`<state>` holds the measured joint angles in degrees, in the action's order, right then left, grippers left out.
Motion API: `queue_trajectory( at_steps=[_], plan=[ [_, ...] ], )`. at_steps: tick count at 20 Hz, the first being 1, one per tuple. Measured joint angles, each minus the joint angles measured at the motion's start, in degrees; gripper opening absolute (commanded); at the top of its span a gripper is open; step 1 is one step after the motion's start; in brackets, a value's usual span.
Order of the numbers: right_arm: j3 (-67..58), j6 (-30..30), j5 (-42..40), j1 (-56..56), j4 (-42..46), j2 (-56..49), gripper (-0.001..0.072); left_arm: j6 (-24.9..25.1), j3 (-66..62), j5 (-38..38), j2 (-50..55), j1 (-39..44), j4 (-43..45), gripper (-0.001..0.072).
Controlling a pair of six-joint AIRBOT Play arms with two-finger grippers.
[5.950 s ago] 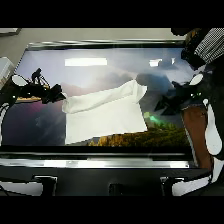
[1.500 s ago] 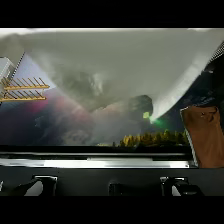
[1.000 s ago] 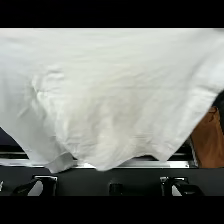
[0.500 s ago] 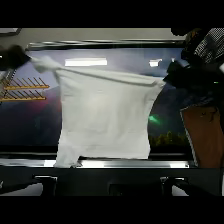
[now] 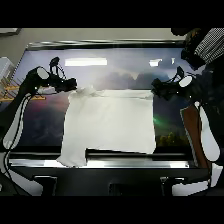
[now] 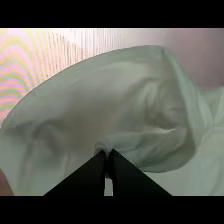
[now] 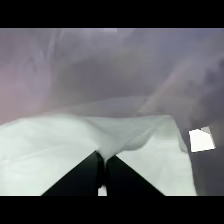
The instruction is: Fold the clothes and pants, and hang the long-sleeved shirts on hangers.
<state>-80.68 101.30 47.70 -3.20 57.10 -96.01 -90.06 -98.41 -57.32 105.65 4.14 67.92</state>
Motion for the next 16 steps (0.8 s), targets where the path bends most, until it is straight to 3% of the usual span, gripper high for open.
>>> queue_trajectory(
  at_steps=[2, 3, 6, 8, 10, 16],
  plan=[
    [-0.2, -0.6, 0.5, -0.3, -1.2, -0.6, 0.0378, 0.0, -0.9, -1.7, 0.4, -0.5, -0.9, 0.03],
    [-0.4, -1.6, 2.2, -0.9, -1.6, -0.3, 0.041, 0.1, -1.6, -3.3, 0.2, -1.3, -1.1, 0.0344],
    [-0.9, -7.4, 11.1, -4.6, -2.1, 3.0, 0.0413, 2.2, -3.3, -11.0, -2.5, -5.6, -1.4, 0.0343],
    [-0.7, -12.3, 19.6, -8.4, -2.1, 6.3, 0.0414, 3.3, -3.1, -15.8, -5.9, -10.0, -2.2, 0.0402],
    [1.5, -15.9, 27.0, -12.3, -1.7, 10.2, 0.0423, 4.0, -0.4, -19.0, -10.4, -15.1, -3.3, 0.0402],
    [25.0, -19.6, 34.7, -18.2, -0.7, 25.0, 0.0423, 4.7, 24.8, -20.5, -26.7, -27.3, -6.9, 0.0403]
  ],
)
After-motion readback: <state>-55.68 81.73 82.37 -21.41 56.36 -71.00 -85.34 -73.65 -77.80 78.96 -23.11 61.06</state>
